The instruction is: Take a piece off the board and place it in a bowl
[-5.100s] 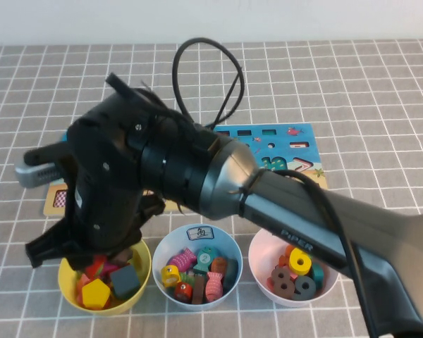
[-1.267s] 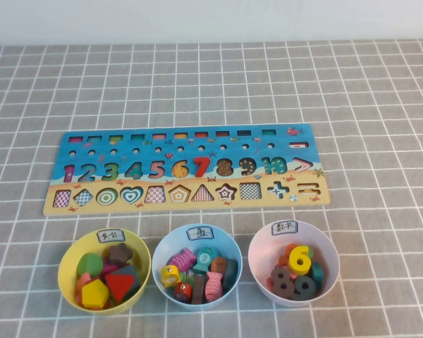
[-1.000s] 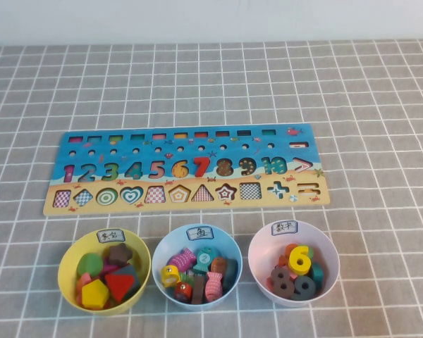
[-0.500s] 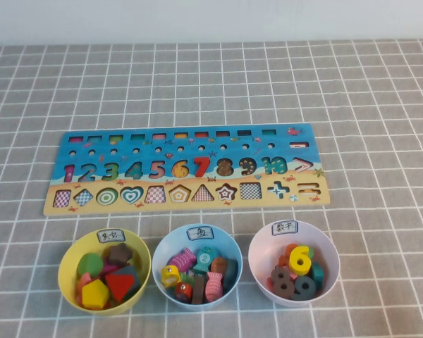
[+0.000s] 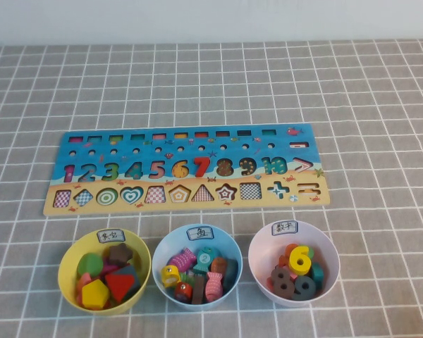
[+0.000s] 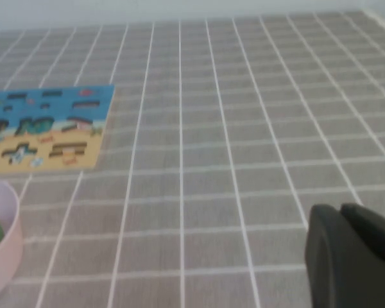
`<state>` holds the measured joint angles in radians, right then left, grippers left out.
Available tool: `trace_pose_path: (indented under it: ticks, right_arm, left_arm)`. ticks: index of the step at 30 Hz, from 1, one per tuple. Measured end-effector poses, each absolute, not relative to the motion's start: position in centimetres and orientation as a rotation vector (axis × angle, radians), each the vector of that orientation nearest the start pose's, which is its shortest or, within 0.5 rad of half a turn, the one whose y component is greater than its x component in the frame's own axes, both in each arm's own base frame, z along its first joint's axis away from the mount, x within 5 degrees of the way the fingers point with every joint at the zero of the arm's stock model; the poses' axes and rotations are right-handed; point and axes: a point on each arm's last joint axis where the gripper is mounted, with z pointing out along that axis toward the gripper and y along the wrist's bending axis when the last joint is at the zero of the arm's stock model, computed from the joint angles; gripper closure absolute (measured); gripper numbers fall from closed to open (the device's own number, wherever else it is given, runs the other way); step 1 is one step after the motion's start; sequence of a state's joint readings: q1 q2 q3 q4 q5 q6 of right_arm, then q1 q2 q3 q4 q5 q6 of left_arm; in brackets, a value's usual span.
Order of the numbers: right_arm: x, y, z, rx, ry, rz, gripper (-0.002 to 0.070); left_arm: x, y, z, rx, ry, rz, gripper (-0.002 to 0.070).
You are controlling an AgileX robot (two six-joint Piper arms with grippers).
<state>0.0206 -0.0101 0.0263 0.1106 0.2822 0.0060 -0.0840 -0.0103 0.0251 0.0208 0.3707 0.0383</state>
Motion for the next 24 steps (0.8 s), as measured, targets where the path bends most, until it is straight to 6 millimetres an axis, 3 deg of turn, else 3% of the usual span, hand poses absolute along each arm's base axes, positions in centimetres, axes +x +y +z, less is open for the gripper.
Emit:
trace_pose_path:
  ticks: [5,24]
  right_arm:
    - [5.24,0.48,17.16,0.049,1.871,0.123,0.0694]
    - [5.21,0.48,17.08,0.049,1.879,0.123,0.0694]
  left_arm:
    - [5.25,-0.37,17.2,0.127,1.865,-0.011,0.0676]
    - [5.25,-0.37,17.2,0.127,1.865,-0.011,0.0676]
